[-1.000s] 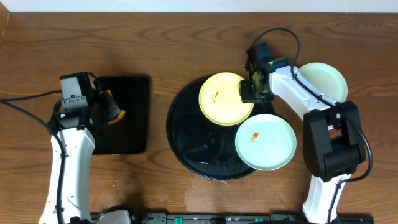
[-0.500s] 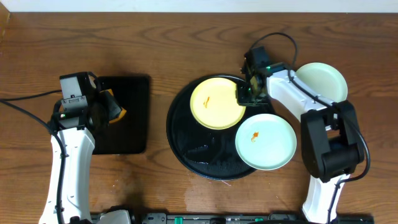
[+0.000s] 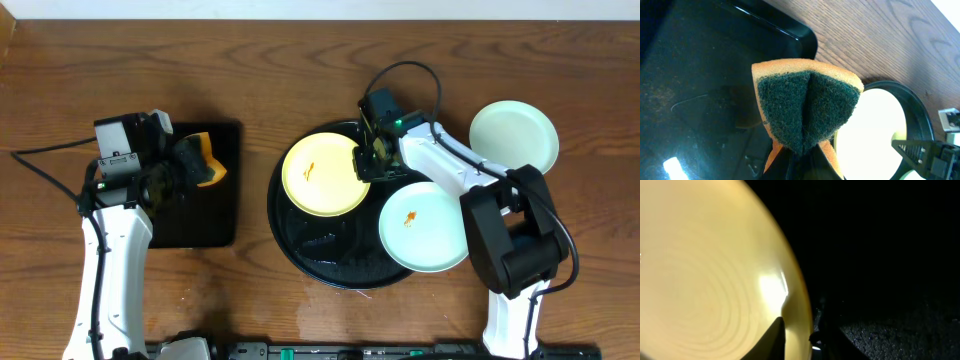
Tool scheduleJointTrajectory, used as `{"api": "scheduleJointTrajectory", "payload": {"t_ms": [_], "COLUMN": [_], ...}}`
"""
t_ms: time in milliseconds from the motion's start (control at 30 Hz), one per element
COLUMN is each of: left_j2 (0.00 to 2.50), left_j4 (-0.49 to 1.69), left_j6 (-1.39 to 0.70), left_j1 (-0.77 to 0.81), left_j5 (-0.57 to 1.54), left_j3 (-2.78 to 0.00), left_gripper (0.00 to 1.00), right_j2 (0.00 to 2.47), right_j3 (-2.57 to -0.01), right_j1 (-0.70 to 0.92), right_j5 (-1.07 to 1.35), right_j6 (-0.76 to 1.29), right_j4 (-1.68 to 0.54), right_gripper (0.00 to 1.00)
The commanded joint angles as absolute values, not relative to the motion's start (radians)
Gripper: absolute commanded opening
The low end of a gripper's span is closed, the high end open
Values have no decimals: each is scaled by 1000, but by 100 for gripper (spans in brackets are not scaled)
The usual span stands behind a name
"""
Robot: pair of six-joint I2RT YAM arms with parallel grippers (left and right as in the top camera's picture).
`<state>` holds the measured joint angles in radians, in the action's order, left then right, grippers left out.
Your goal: Clean dirty plates on tray and stack at the side
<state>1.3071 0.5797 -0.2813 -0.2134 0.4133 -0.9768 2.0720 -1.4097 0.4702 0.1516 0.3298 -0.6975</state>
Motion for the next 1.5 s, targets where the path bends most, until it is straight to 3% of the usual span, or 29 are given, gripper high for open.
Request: {"api": "scheduleJointTrajectory", "payload": {"t_ms": [0,133,167,533,833,1467], "left_j2": [1313,1313,1313,1319,1433,1673], "left_j4": [577,575,575,566,471,214], "left_j6": [-258,-258,-258,-268,-460,-674], "left_j1": [-216,-210,-201,72,260,427], "left_j5": [445,447,455,485,381,319], "left_j3": [-972,-972,-972,-972,-972,-972], "left_gripper": [7,8,7,7,8,8], "right_j2": [2127,2127,2127,2126,2115,2098], "right_j3": [-1402,-1402,-1402,-1421,-1460,-1481], "right_j1": [467,464,464,445,432,433], "right_j5": [164,210,207,182,94,94], "right_j6": [363,370,369,246,246,269], "right_j4": [-698,-706,-712,-738,-845,-872], "right_gripper": [18,2,1,1,1,1]}}
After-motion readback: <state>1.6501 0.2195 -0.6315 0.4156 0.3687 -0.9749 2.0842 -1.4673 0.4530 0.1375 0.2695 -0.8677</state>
